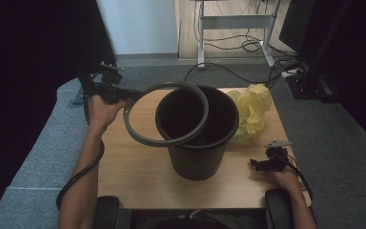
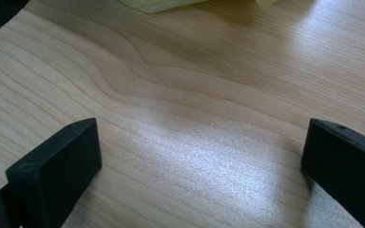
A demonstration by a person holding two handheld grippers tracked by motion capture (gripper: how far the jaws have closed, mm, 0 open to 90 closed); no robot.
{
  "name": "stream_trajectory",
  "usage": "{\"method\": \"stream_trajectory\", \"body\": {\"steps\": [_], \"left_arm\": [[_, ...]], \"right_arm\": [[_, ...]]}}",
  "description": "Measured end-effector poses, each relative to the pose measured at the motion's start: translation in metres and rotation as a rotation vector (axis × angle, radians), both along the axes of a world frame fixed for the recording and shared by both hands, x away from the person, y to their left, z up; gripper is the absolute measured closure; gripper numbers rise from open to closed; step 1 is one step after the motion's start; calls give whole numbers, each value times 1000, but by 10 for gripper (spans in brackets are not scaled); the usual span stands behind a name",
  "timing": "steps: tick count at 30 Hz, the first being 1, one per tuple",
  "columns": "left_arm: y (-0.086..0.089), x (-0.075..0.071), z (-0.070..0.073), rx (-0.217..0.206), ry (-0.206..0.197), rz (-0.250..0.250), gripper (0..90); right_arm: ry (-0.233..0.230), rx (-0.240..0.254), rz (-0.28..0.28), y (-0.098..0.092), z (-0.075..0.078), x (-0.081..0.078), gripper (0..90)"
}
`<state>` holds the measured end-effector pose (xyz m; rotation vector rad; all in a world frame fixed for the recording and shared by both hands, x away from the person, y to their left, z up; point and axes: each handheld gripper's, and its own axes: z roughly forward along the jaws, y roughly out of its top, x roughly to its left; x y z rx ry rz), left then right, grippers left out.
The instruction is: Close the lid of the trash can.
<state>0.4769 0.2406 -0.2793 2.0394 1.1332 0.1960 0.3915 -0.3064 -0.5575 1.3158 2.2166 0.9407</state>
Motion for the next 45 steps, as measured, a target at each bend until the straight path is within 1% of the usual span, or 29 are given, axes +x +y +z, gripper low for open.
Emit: {"method": "stream_trajectory", "body": {"steps": [15, 23, 31, 37, 38, 45], "left_arm": [[-36, 7, 3, 10, -10, -59, 777], [-55, 9, 0, -2, -18, -85, 777], [-73, 10, 2, -4, -31, -111, 775], [-82, 10, 2, 14, -31, -123, 772], [-85, 10, 2, 27, -35, -119, 772], [-91, 9, -2, 64, -46, -106, 767]], "right_arm": [[0, 0, 0, 0, 0, 0, 0], [0, 0, 0, 0, 0, 0, 0], [0, 0, 0, 0, 0, 0, 0], [0, 0, 0, 0, 0, 0, 0], [0, 0, 0, 0, 0, 0, 0], [0, 0, 0, 0, 0, 0, 0]]}}
